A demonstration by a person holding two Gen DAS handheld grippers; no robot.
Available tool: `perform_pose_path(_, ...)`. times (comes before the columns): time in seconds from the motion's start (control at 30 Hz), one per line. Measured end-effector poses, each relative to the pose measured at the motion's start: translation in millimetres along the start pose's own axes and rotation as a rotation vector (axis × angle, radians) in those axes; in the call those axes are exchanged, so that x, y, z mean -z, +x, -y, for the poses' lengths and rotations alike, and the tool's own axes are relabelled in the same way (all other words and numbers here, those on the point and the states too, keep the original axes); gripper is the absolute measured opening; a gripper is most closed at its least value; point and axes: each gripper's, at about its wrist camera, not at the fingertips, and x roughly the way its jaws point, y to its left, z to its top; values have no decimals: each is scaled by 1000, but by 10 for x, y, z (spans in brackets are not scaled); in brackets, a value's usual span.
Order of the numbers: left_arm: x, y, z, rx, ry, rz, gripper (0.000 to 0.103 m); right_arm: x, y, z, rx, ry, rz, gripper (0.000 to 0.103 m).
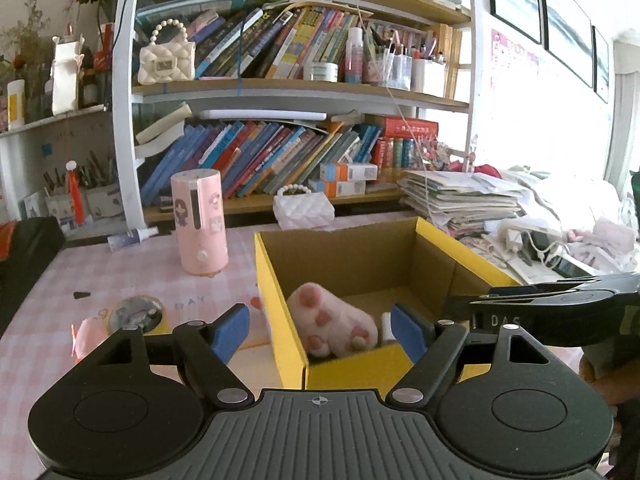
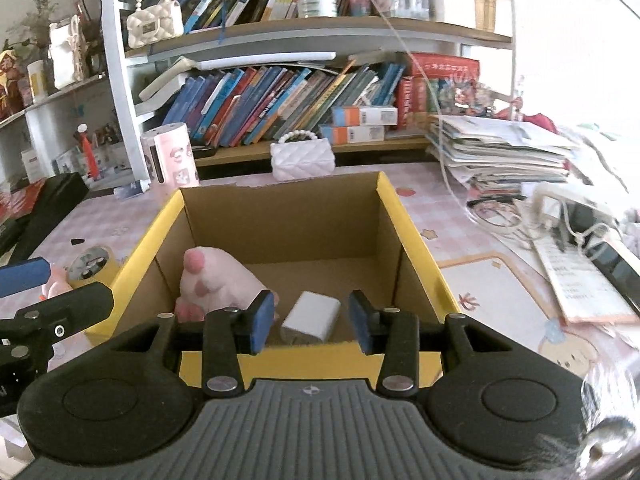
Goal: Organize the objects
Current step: 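Open the left gripper over the box while the right gripper releases the mint roll, then withdraw both tools from the box back over the table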
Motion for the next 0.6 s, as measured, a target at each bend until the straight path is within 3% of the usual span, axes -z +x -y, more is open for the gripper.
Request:
perform_pose_path(0.2, 135, -225, -142, 12, -10, -19, 80, 167, -272, -163, 44, 15, 16, 45)
perform_pose_path(0.6, 444, -530, -418, 4, -10, -146, 80, 606, -549, -557, 62, 59, -96, 50)
